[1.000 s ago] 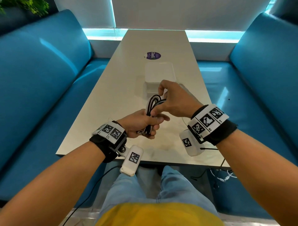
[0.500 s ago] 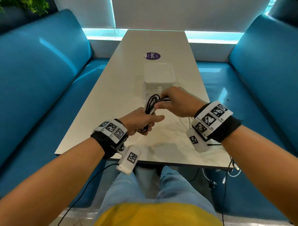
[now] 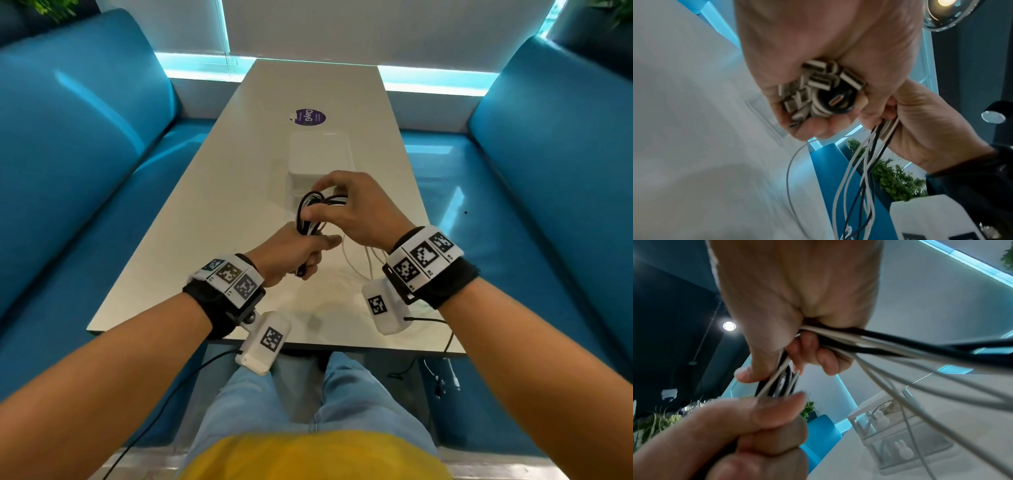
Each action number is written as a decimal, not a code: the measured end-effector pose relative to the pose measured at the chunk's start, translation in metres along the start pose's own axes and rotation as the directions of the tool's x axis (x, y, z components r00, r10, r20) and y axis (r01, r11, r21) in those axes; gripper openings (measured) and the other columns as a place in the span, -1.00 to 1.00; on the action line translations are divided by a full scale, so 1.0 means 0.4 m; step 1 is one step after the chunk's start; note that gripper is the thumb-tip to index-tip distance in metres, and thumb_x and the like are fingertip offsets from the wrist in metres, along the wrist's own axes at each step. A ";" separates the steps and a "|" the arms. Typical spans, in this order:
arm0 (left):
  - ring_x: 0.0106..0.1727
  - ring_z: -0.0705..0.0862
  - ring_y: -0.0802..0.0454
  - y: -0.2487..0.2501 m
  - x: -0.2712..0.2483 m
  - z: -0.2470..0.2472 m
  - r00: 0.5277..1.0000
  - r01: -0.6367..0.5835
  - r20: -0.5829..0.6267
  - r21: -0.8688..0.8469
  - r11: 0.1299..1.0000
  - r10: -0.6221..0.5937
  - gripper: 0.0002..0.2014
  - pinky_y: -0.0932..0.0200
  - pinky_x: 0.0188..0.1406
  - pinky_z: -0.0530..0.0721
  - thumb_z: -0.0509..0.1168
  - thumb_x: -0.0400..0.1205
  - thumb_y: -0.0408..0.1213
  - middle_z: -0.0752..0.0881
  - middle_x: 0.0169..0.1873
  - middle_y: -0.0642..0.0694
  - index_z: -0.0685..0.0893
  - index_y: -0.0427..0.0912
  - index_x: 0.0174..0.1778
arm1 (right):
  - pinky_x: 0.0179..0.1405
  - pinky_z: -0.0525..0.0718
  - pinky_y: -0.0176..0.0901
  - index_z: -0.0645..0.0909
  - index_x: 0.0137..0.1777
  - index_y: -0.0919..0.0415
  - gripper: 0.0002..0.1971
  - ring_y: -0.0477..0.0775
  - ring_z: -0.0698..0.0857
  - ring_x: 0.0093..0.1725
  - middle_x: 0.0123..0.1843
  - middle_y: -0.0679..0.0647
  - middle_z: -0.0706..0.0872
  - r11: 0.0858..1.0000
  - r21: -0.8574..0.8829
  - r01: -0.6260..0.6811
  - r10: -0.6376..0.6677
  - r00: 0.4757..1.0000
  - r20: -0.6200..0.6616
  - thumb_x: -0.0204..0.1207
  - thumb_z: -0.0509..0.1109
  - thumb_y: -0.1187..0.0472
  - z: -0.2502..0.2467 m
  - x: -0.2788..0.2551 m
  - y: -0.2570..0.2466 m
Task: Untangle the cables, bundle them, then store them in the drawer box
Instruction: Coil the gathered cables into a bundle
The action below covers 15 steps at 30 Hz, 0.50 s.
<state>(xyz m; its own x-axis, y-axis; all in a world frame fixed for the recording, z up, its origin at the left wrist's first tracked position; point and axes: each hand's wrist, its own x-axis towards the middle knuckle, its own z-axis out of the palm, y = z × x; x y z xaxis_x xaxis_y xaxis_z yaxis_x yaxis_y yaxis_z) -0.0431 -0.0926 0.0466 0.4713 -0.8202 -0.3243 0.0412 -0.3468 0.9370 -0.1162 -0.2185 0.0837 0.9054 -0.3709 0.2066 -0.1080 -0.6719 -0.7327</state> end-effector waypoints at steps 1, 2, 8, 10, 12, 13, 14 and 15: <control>-0.54 0.40 -0.01 -0.001 0.001 0.000 1.000 0.008 0.009 -0.052 0.999 -0.008 -0.72 0.12 -0.50 0.42 0.30 0.66 -0.21 0.39 -0.62 -0.03 0.44 -0.14 -0.34 | -0.09 0.65 -0.32 0.68 0.07 0.11 -0.60 -0.20 0.69 -0.12 -0.10 -0.13 0.72 1.000 -0.004 0.008 -0.008 1.000 -0.024 0.33 0.60 -0.08 -0.002 0.002 0.001; -0.53 0.41 -0.03 -0.002 0.003 0.000 1.000 0.028 0.013 -0.105 0.994 -0.027 -0.68 0.12 -0.49 0.44 0.26 0.69 -0.18 0.40 -0.60 -0.05 0.42 -0.13 -0.38 | -0.18 0.59 -0.40 0.68 0.05 0.10 -0.62 -0.24 0.66 -0.20 -0.16 -0.16 0.69 1.000 -0.002 0.005 -0.005 0.998 -0.055 0.32 0.60 -0.08 -0.001 0.003 0.003; -0.27 0.73 -0.20 -0.014 0.020 0.009 0.994 0.061 -0.050 -0.472 0.879 -0.095 -0.47 -0.08 -0.12 0.73 0.15 0.70 0.07 0.64 -0.47 -0.18 0.42 -0.13 -0.56 | 0.13 0.47 -0.10 0.66 0.08 0.11 -0.69 0.08 0.51 0.11 0.04 0.07 0.57 0.980 -0.199 0.003 -0.091 0.895 -0.436 0.52 0.40 -0.10 0.064 -0.026 0.039; -0.09 0.76 -0.15 -0.022 0.024 0.012 0.993 0.045 -0.074 -0.519 0.853 -0.097 -0.44 -0.14 0.06 0.68 0.15 0.70 0.09 0.73 -0.33 -0.16 0.45 -0.12 -0.60 | -0.01 0.49 -0.11 0.63 -0.17 0.13 -0.76 -0.01 0.51 -0.08 -0.17 -0.03 0.57 0.988 -0.141 0.064 -0.126 0.861 -0.494 0.60 0.33 -0.02 0.074 -0.053 0.045; -0.09 0.75 -0.06 -0.022 0.024 0.015 0.988 0.047 -0.098 -0.528 0.848 -0.116 -0.45 -0.08 0.04 0.63 0.15 0.70 0.11 0.74 -0.31 -0.07 0.47 -0.10 -0.59 | -0.18 0.54 -0.05 0.54 -0.38 0.14 -0.60 -0.08 0.54 -0.30 -0.39 -0.09 0.61 1.000 0.012 0.000 0.005 0.928 -0.373 0.67 0.23 0.01 0.084 -0.075 0.053; -0.18 0.72 -0.01 -0.019 0.025 0.017 0.986 0.051 -0.109 -0.529 0.847 -0.128 -0.47 -0.04 -0.01 0.61 0.16 0.69 0.11 0.71 -0.38 -0.03 0.46 -0.10 -0.56 | -0.20 0.57 -0.07 0.55 -0.43 0.12 -0.54 -0.15 0.58 -0.36 -0.41 -0.08 0.69 0.994 0.082 -0.069 0.089 0.958 -0.273 0.70 0.18 -0.02 0.091 -0.085 0.059; -0.29 0.68 0.01 -0.014 0.024 0.020 0.984 0.051 -0.119 -0.530 0.846 -0.134 -0.48 0.00 -0.09 0.59 0.16 0.69 0.11 0.66 -0.46 -0.01 0.44 -0.11 -0.54 | -0.19 0.62 -0.09 0.60 -0.43 0.07 -0.50 -0.21 0.63 -0.38 -0.39 -0.11 0.75 0.982 0.136 -0.130 0.154 0.971 -0.183 0.72 0.13 -0.06 0.097 -0.094 0.062; -0.40 0.63 0.02 -0.008 0.023 0.024 0.984 0.047 -0.123 -0.530 0.847 -0.132 -0.49 0.04 -0.18 0.58 0.17 0.69 0.11 0.60 -0.50 -0.02 0.42 -0.11 -0.52 | -0.17 0.66 -0.09 0.65 -0.38 -0.02 -0.50 -0.24 0.67 -0.38 -0.37 -0.12 0.77 0.969 0.174 -0.176 0.197 0.974 -0.116 0.72 0.08 -0.10 0.104 -0.100 0.064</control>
<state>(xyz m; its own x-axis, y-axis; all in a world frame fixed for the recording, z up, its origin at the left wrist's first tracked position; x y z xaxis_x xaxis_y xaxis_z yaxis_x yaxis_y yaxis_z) -0.0473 -0.1034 0.0392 0.5667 -0.7050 -0.4265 0.5239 -0.0912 0.8469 -0.1383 -0.1943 0.0297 0.8126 -0.5678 0.1317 -0.1924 -0.4746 -0.8589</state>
